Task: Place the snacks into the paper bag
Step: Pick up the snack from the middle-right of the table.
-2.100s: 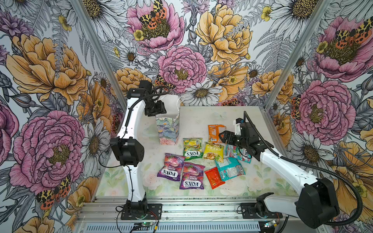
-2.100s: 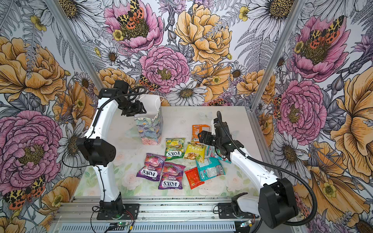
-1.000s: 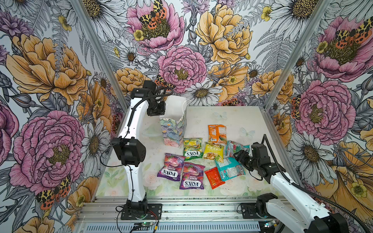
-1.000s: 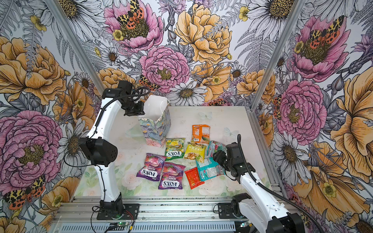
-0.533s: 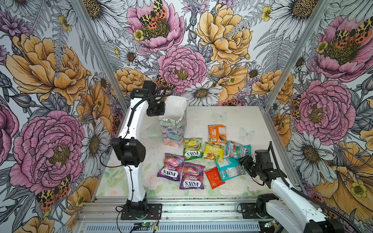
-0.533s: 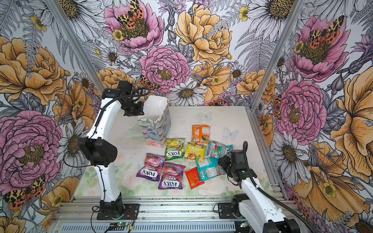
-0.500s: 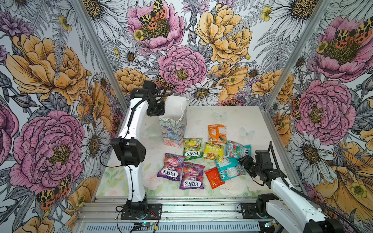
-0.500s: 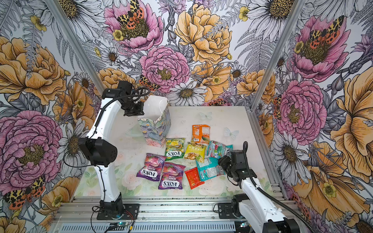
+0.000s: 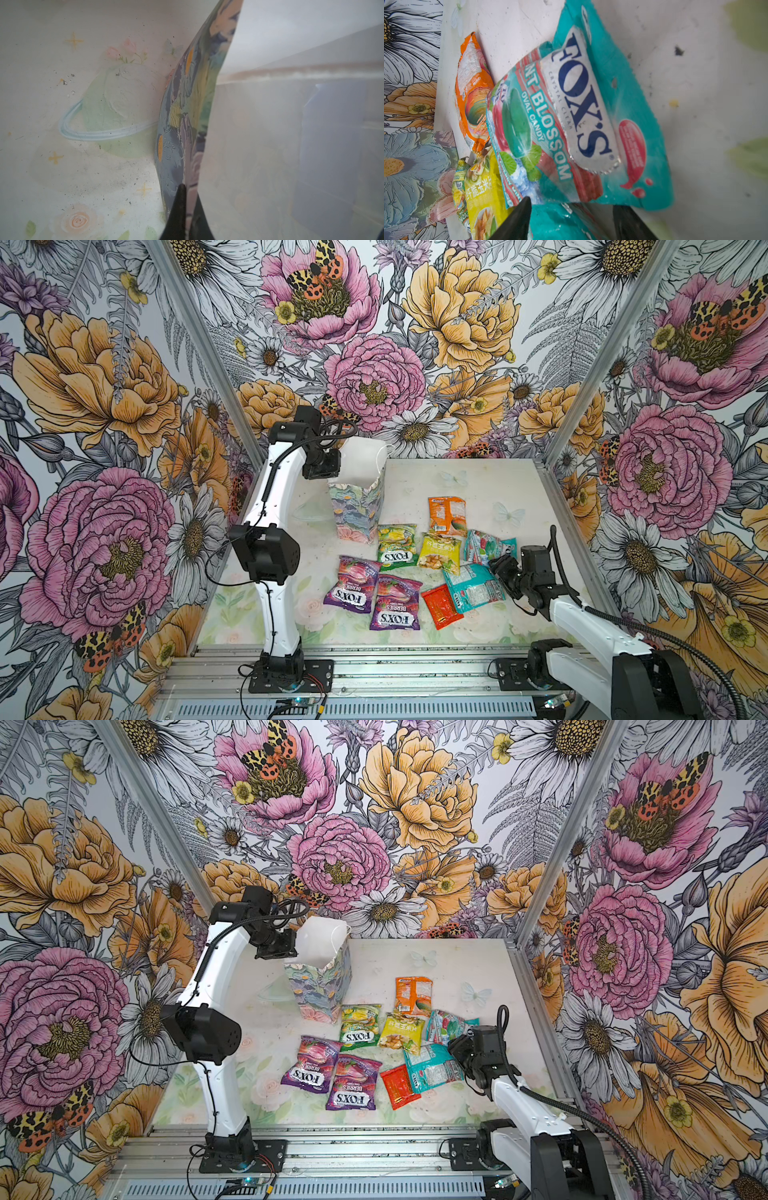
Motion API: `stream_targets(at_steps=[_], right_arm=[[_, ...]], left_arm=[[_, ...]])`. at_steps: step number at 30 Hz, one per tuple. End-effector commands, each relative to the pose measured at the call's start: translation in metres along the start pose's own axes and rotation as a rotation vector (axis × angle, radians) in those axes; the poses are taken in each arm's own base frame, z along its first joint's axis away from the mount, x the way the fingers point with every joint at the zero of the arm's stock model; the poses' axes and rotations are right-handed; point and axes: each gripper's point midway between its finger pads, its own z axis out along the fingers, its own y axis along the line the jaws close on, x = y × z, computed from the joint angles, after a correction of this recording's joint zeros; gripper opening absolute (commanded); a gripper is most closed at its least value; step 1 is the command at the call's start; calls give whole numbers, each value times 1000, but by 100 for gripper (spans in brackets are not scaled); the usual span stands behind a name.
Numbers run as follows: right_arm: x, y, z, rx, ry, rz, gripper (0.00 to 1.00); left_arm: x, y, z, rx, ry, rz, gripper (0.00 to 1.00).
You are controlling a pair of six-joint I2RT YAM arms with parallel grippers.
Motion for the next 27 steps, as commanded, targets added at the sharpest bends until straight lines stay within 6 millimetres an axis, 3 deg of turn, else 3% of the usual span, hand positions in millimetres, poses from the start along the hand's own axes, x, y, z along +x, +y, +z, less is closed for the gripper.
stream_targets(at_steps=[1,6,10,19,27], right_arm=[[-14,14,3,-62,-61,12,64],[-25,16,7,-67,-109,12,64],[-28,17,13,-70,-112,8,56],[-28,18,25,-69,-99,-24,29],[-36,30,19,-61,-105,-96,0]], left_arm=[[-3,-1,-15,-23,-51,8,0],[-2,-4,-14,-14,-57,16,0],[-1,-1,-15,-20,-62,13,0],[1,1,-13,-18,-64,10,0],[1,3,-13,-7,-68,-3,0]])
